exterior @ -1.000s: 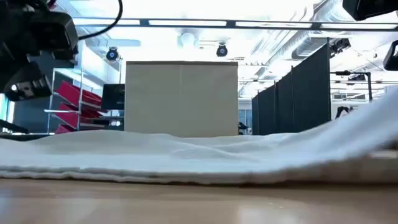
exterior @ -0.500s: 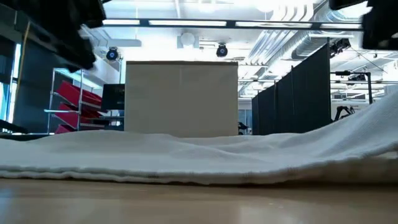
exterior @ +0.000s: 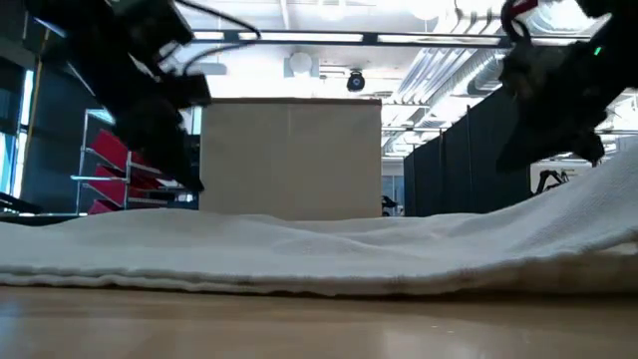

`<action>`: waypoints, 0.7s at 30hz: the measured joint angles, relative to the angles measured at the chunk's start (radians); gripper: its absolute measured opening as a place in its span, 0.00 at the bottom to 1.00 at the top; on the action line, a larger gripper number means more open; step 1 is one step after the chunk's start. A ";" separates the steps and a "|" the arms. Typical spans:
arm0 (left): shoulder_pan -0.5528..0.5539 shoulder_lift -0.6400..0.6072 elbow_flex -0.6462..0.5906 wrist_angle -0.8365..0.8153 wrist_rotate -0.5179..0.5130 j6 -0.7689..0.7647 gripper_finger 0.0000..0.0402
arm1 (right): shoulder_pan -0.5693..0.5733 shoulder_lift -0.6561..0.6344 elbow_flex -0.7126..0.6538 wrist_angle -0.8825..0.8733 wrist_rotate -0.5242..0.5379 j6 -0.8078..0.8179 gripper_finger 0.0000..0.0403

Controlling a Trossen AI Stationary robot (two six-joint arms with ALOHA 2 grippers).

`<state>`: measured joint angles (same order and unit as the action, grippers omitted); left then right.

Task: Fold towel
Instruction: Fold the white towel

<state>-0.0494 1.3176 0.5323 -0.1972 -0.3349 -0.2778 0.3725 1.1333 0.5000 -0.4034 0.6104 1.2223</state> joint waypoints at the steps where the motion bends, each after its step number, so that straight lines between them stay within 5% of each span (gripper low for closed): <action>1: 0.012 0.023 0.000 0.010 0.011 0.001 0.03 | -0.012 0.005 0.000 0.004 0.020 0.004 0.00; 10: 0.065 0.186 0.005 0.079 0.088 0.046 0.00 | -0.149 0.113 0.000 0.018 -0.153 -0.120 0.00; 21: 0.060 0.184 0.002 0.118 0.150 0.004 0.00 | -0.259 0.239 -0.020 0.264 -0.323 -0.235 0.00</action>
<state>0.0107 1.5013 0.5343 -0.0796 -0.1851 -0.2736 0.1137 1.3718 0.4795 -0.1396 0.2870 0.9876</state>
